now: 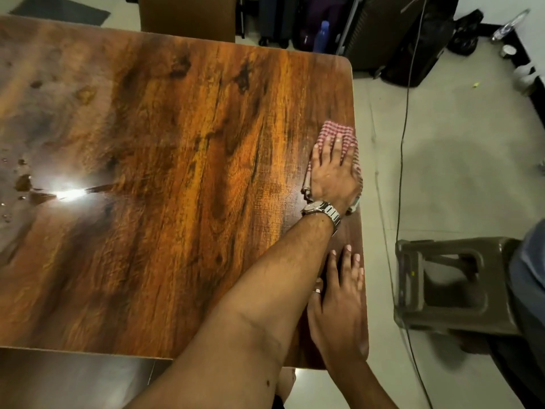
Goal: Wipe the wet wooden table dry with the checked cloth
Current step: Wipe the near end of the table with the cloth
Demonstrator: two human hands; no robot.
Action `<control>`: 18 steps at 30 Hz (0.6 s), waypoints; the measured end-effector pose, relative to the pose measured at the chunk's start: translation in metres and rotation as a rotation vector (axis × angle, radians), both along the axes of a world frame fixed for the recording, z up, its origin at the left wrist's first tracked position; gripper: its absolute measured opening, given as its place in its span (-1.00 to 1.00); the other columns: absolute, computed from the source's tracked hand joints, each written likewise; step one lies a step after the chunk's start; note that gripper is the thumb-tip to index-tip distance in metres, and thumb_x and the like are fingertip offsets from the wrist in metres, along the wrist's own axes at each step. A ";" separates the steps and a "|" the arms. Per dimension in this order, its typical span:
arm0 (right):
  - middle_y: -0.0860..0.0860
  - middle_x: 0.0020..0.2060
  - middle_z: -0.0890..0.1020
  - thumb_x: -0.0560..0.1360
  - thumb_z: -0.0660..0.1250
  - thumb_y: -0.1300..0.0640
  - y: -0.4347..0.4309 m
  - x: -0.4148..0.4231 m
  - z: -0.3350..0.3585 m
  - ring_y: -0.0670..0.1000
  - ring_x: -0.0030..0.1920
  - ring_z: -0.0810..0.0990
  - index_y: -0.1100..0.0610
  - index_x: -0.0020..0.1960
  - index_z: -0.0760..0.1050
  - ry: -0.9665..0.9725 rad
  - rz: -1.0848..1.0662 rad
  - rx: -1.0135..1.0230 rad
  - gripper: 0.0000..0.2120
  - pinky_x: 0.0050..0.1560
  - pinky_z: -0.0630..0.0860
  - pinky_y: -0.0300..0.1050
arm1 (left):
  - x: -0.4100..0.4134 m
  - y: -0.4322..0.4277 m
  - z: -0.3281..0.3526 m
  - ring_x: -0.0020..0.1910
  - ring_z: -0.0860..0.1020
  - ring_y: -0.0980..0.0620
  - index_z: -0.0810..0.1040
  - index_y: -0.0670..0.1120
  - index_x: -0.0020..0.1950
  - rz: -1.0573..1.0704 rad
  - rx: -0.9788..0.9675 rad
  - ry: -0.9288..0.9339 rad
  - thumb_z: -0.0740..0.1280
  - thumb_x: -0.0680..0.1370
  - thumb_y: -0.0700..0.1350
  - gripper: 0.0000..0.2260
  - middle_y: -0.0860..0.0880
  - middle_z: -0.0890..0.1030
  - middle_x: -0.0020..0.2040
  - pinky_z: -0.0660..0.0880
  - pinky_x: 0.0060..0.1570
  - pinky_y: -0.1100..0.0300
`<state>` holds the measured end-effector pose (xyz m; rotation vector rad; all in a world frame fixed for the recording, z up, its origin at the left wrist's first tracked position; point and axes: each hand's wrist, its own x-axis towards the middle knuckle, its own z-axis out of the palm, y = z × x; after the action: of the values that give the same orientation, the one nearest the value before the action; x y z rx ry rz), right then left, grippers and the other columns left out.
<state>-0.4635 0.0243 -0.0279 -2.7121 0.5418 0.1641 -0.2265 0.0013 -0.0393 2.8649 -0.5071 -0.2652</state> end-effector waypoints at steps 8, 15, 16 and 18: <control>0.09 0.61 -0.15 0.64 0.01 -0.03 0.022 0.006 0.009 0.11 0.60 -0.26 0.09 0.61 -0.06 0.069 -0.050 -0.038 -0.41 0.59 -0.23 0.09 | 0.002 0.180 -0.009 0.66 -0.03 -0.11 0.07 0.03 0.67 0.228 -0.030 -0.081 -0.07 0.70 0.09 -0.49 -0.09 0.05 0.68 -0.13 0.61 -0.15; 0.12 0.61 -0.12 0.64 -0.03 -0.08 0.084 -0.012 0.018 0.17 0.60 -0.21 0.08 0.61 -0.07 0.139 -0.034 -0.068 -0.40 0.58 -0.21 0.15 | -0.097 0.292 0.001 0.66 0.00 -0.11 0.09 -0.04 0.67 0.219 0.006 -0.060 -0.11 0.69 0.03 -0.47 -0.08 0.07 0.67 -0.09 0.62 -0.12; 0.12 0.61 -0.13 0.64 -0.03 -0.08 0.094 -0.015 0.018 0.17 0.60 -0.21 0.08 0.61 -0.08 0.151 -0.030 -0.069 -0.40 0.58 -0.23 0.14 | -0.114 0.300 0.003 0.66 0.00 -0.12 0.08 -0.05 0.67 0.208 0.004 -0.047 -0.14 0.67 0.04 -0.45 -0.09 0.07 0.67 -0.07 0.62 -0.13; 0.11 0.61 -0.13 0.64 -0.05 -0.09 0.113 -0.022 0.022 0.18 0.60 -0.21 0.08 0.61 -0.07 0.175 -0.020 -0.068 -0.41 0.57 -0.24 0.12 | -0.148 0.318 0.006 0.65 0.03 -0.14 0.09 -0.08 0.66 0.192 0.005 -0.034 -0.16 0.66 0.06 -0.43 -0.11 0.09 0.66 -0.01 0.61 -0.15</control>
<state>-0.4853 0.1368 -0.0062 -2.7729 0.6353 0.3869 -0.3747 0.3196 -0.0336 2.9003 -0.2338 -0.1854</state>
